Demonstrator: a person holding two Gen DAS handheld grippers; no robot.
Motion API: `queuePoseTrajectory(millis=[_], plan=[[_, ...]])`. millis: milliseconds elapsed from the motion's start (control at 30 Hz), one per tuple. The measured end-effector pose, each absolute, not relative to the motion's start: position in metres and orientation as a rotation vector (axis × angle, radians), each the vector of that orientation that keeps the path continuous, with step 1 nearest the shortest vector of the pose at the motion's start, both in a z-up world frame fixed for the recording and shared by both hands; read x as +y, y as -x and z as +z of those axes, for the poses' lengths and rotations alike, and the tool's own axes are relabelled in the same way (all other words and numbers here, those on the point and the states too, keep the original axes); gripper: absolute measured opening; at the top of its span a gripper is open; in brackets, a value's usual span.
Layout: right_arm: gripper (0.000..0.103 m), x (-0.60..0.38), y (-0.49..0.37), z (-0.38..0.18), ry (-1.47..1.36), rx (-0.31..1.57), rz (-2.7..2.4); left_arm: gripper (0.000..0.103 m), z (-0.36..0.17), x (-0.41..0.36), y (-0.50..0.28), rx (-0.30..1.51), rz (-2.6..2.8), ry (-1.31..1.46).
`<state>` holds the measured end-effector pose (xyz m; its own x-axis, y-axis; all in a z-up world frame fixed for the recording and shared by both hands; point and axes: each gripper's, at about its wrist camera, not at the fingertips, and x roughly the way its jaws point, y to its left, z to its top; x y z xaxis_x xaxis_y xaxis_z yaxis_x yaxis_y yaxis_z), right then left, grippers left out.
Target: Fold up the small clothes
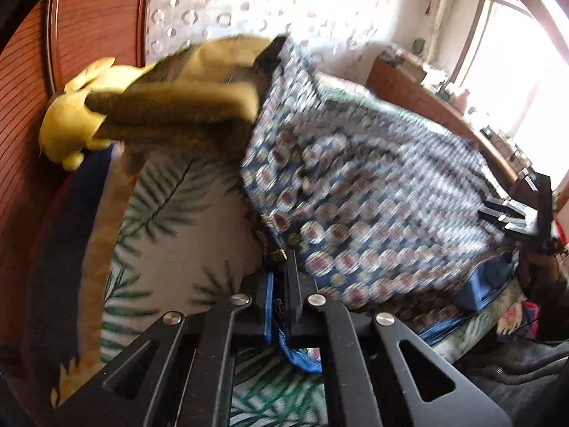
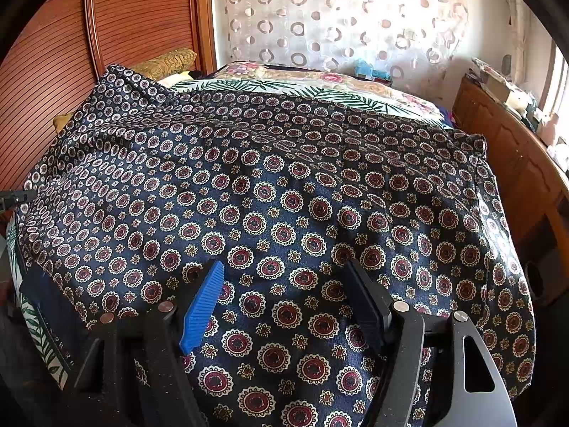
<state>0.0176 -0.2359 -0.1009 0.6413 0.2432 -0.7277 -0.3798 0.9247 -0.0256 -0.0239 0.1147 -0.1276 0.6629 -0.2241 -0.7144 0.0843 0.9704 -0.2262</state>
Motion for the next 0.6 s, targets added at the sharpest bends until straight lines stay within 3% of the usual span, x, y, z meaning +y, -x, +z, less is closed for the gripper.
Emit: queuePoseTrajectory(millis=[400, 600], plan=[[0.071, -0.254, 0.002, -0.083, 0.121, 0.730, 0.320, 0.004, -0.055, 0.042, -0.019, 0.645, -0.333, 0.060], [0.071, -0.288, 0.016, -0.072, 0.037, 0.693, 0.264, 0.004, -0.032, -0.032, -0.052, 0.597, -0.463, -0.031]])
